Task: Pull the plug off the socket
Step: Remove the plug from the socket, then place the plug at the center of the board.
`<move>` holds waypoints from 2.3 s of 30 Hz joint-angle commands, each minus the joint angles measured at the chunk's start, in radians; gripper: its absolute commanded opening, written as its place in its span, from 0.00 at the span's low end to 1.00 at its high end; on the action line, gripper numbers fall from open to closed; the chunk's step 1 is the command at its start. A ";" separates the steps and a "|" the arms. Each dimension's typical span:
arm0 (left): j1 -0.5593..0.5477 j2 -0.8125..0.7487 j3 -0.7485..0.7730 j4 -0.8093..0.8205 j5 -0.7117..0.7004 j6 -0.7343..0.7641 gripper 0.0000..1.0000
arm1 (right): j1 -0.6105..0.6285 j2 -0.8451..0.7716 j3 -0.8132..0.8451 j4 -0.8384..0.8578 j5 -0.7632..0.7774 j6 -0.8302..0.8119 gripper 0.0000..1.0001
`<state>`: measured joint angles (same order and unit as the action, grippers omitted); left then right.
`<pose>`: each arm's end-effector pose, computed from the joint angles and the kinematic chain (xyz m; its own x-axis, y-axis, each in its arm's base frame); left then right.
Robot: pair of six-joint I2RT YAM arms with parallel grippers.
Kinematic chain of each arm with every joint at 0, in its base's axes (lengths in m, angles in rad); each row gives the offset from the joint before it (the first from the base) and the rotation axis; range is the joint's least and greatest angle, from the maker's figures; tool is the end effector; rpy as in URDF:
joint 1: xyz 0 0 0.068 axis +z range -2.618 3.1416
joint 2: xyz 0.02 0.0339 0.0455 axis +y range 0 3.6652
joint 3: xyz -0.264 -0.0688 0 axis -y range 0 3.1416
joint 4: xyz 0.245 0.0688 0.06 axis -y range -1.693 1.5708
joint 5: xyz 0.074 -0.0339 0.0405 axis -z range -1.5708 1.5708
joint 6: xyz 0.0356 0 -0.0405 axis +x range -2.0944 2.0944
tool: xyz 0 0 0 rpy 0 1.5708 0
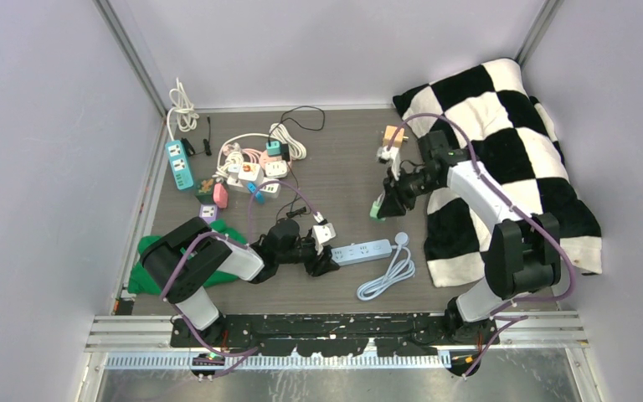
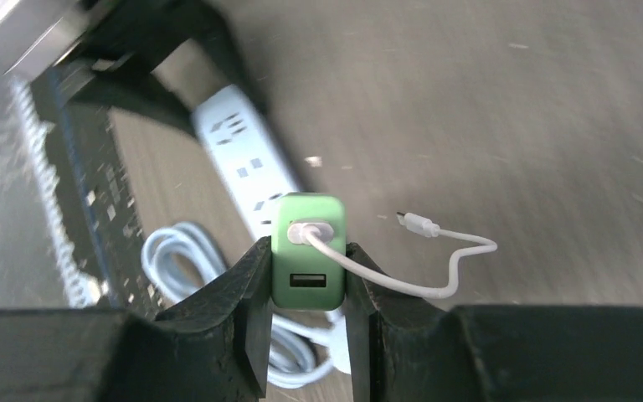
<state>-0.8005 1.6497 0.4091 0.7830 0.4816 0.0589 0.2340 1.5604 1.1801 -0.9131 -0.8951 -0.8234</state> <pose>0.1774 -0.2065 0.1177 -0.2526 0.3353 -0.9076 0.9419 0.2997 -0.1515 0.2789 0.0950 0.2497 -0.3771 -0.5615 -0.7366 -0.9261 0.2163 0.3092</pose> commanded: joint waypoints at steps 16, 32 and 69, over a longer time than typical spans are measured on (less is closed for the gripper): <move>0.010 -0.028 -0.001 -0.014 -0.058 -0.032 0.00 | -0.151 0.243 0.275 0.546 0.807 0.685 0.04; 0.011 -0.033 0.008 -0.031 -0.060 -0.027 0.00 | -0.156 0.498 0.498 0.513 0.935 0.650 0.19; 0.011 -0.032 0.062 -0.055 -0.036 -0.030 0.00 | -0.119 0.110 0.188 -0.494 -0.175 -0.867 0.82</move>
<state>-0.7982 1.6329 0.4404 0.7090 0.4606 0.0334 0.0807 1.6619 1.4666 -0.9817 -0.8486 -1.0168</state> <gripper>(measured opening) 0.480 0.786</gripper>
